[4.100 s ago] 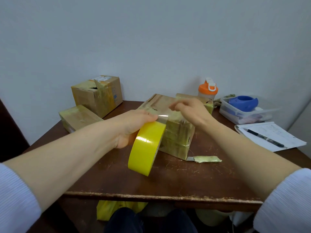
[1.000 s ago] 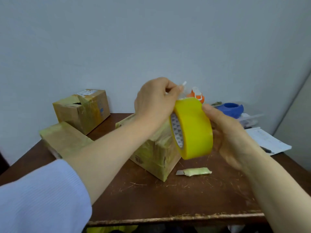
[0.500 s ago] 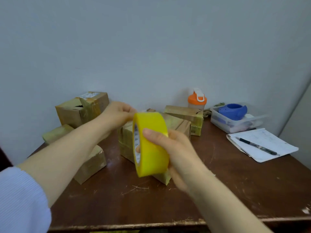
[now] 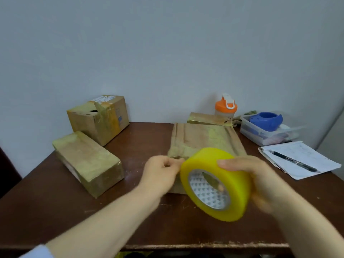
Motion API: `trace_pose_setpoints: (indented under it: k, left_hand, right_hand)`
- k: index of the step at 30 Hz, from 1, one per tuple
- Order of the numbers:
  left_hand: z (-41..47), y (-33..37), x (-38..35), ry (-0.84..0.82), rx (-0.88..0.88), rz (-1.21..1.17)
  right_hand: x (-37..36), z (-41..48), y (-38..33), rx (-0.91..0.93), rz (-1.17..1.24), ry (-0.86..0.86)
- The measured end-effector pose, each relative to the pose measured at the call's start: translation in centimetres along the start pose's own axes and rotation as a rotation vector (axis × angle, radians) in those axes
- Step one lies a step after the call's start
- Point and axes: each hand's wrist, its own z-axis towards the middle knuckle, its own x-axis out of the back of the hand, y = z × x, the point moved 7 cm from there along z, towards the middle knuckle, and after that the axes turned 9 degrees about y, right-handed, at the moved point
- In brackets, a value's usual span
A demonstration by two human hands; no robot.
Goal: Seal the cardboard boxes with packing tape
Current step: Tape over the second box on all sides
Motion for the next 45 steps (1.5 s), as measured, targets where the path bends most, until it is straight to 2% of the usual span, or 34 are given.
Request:
trace_pose_setpoints:
  k: [4,7,9,11,14,19,22,25,29,37,45]
  left_hand:
    - [-1.4,2.3,-0.1,0.061,-0.124,0.007]
    - [-0.2,5.3,0.3,-0.012,-0.157,-0.112]
    - [1.6,7.2,0.0,-0.061,-0.197,-0.085]
    - [4.2,8.7,-0.5,-0.077,-0.235,-0.024]
    - [9.4,10.3,0.3,0.009,-0.261,0.041]
    - [14.3,9.2,-1.3,-0.102,-0.197,0.183]
    - [15.4,8.3,-3.9,-0.174,-0.161,0.174]
    - [15.9,7.3,-5.7,-0.232,-0.143,0.142]
    - [16.6,6.4,-6.7,-0.236,-0.132,0.162]
    - [17.2,6.4,-7.4,-0.268,-0.106,0.213]
    - [17.3,5.0,-7.8,-0.318,0.041,0.309]
  right_hand:
    - [1.1,-2.5,-0.8,0.021,0.049,-0.107]
    - [-0.6,-4.4,-2.0,0.087,0.084,-0.214]
    - [-1.6,-4.8,-2.9,0.147,0.103,-0.192]
    - [-2.0,-4.5,-3.2,0.172,0.104,-0.099]
    - [-2.7,-4.5,-2.4,0.108,0.116,-0.071]
    - [-3.8,-4.8,-2.2,0.147,0.095,-0.087]
    - [-4.3,-3.9,-2.6,0.128,0.173,-0.077]
    - [-3.8,-2.7,-3.1,0.115,0.205,0.014]
    - [-3.2,-1.4,-3.6,0.092,0.236,0.067]
    - [-3.6,0.3,-5.0,0.047,0.269,0.033]
    - [-4.0,1.1,-5.3,0.066,0.267,-0.007]
